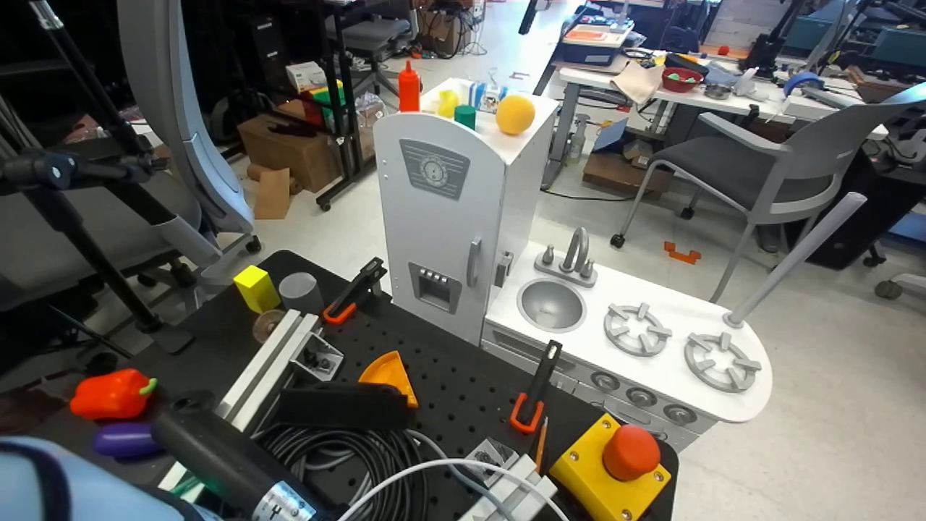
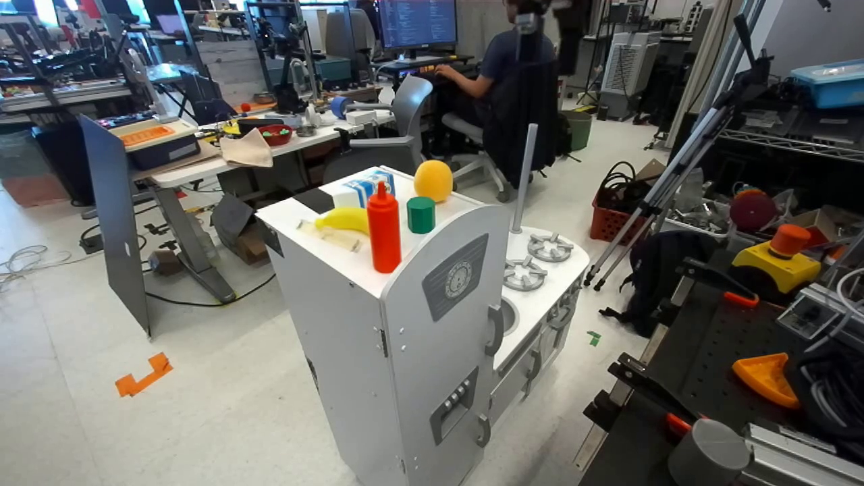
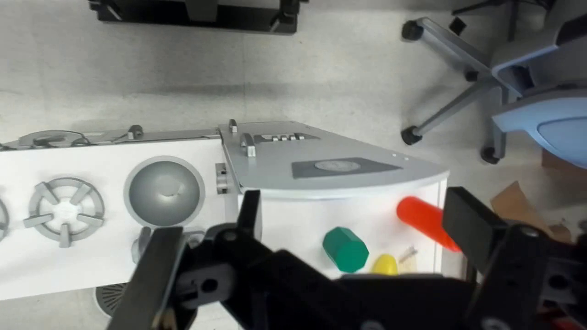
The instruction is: Move the yellow ball
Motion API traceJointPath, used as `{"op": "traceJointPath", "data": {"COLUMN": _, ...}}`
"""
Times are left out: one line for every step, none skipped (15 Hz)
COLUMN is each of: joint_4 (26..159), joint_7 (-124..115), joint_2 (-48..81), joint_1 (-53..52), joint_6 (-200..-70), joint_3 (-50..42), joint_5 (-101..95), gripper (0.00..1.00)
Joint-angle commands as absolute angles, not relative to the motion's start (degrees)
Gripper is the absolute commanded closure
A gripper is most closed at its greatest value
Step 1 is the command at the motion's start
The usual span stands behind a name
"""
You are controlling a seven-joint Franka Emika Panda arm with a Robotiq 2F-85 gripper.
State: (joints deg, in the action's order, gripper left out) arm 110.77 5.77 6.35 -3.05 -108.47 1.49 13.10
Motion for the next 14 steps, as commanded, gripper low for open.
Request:
{"op": "traceJointPath", "data": {"joint_4": 98.8, "joint_7": 5.0, "joint_2": 18.9, "joint_1": -1.9, "joint_6": -111.3, "joint_3": 2.4, "joint_5": 19.9, "gripper": 0.00}}
{"op": "traceJointPath", "data": {"joint_4": 96.3, "joint_7": 4.3, "joint_2": 21.7, "joint_1": -1.8, "joint_6": -111.9, "joint_3": 2.6, "joint_5": 20.6, "gripper": 0.00}}
{"op": "traceJointPath", "data": {"joint_4": 93.7, "joint_7": 3.6, "joint_2": 24.5, "joint_1": -1.7, "joint_6": -112.4, "joint_3": 2.8, "joint_5": 21.3, "gripper": 0.00}}
{"op": "traceJointPath", "data": {"joint_4": 91.1, "joint_7": 2.4, "joint_2": 27.3, "joint_1": -1.7, "joint_6": -113.0, "joint_3": 3.0, "joint_5": 21.8, "gripper": 0.00}}
{"op": "traceJointPath", "data": {"joint_4": 88.9, "joint_7": 1.3, "joint_2": 29.7, "joint_1": -1.7, "joint_6": -113.4, "joint_3": 3.1, "joint_5": 21.9, "gripper": 0.00}}
{"op": "traceJointPath", "data": {"joint_4": 87.0, "joint_7": 0.4, "joint_2": 31.6, "joint_1": -1.7, "joint_6": -114.3, "joint_3": 3.3, "joint_5": 22.1, "gripper": 0.00}}
{"op": "traceJointPath", "data": {"joint_4": 85.0, "joint_7": -0.7, "joint_2": 33.6, "joint_1": -1.8, "joint_6": -114.3, "joint_3": 3.4, "joint_5": 21.8, "gripper": 0.00}}
{"op": "traceJointPath", "data": {"joint_4": 83.3, "joint_7": -1.8, "joint_2": 35.3, "joint_1": -1.9, "joint_6": -114.3, "joint_3": 3.4, "joint_5": 21.3, "gripper": 0.00}}
{"op": "traceJointPath", "data": {"joint_4": 81.6, "joint_7": -3.0, "joint_2": 36.9, "joint_1": -2.0, "joint_6": -114.3, "joint_3": 3.3, "joint_5": 20.9, "gripper": 0.00}}
{"op": "traceJointPath", "data": {"joint_4": 80.2, "joint_7": -4.2, "joint_2": 38.3, "joint_1": -2.1, "joint_6": -114.0, "joint_3": 3.2, "joint_5": 20.4, "gripper": 0.00}}
{"op": "traceJointPath", "data": {"joint_4": 79.0, "joint_7": -5.1, "joint_2": 39.3, "joint_1": -2.3, "joint_6": -114.1, "joint_3": 3.1, "joint_5": 20.1, "gripper": 0.00}}
{"op": "traceJointPath", "data": {"joint_4": 78.1, "joint_7": -6.2, "joint_2": 40.3, "joint_1": -2.5, "joint_6": -114.0, "joint_3": 2.9, "joint_5": 19.6, "gripper": 0.00}}
{"op": "traceJointPath", "data": {"joint_4": 77.3, "joint_7": -7.2, "joint_2": 41.0, "joint_1": -2.7, "joint_6": -113.9, "joint_3": 2.7, "joint_5": 19.2, "gripper": 0.00}}
{"op": "traceJointPath", "data": {"joint_4": 76.6, "joint_7": -8.0, "joint_2": 41.7, "joint_1": -2.8, "joint_6": -114.0, "joint_3": 2.6, "joint_5": 18.8, "gripper": 0.00}}
